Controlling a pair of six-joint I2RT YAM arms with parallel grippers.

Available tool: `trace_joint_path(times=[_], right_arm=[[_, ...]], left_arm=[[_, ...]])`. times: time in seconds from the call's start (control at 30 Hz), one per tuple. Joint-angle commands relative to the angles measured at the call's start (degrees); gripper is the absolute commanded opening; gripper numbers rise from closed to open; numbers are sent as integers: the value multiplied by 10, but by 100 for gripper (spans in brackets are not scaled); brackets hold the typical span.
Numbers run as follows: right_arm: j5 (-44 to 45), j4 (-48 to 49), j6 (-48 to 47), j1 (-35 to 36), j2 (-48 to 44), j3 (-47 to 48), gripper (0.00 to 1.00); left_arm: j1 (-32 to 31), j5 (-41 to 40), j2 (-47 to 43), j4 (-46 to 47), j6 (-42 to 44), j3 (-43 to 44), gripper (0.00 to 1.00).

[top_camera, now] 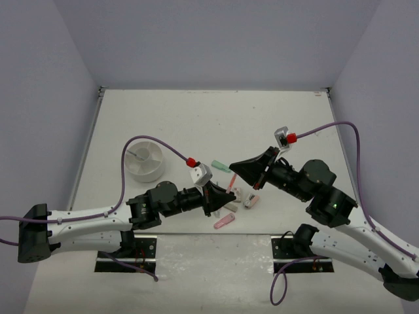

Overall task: Sort the stationery into containers
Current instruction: Close the pen cap on the pen.

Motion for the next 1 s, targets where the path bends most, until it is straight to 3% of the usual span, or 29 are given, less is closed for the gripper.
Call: trace_joint_path(times=[0.0, 0.37, 0.6, 0.97], right_arm=[[-14, 13, 1, 2, -1, -10, 5], [-15, 19, 2, 2, 2, -21, 12], [-11, 20, 3, 2, 5, -33, 0], [-55, 57, 26, 2, 16, -71, 0]], left_arm=[[1, -21, 2, 3, 9, 44, 0], [1, -24, 3, -3, 11, 61, 0], [1, -26, -7, 1, 13, 59, 0], [1, -49, -19, 16, 30, 69, 0]])
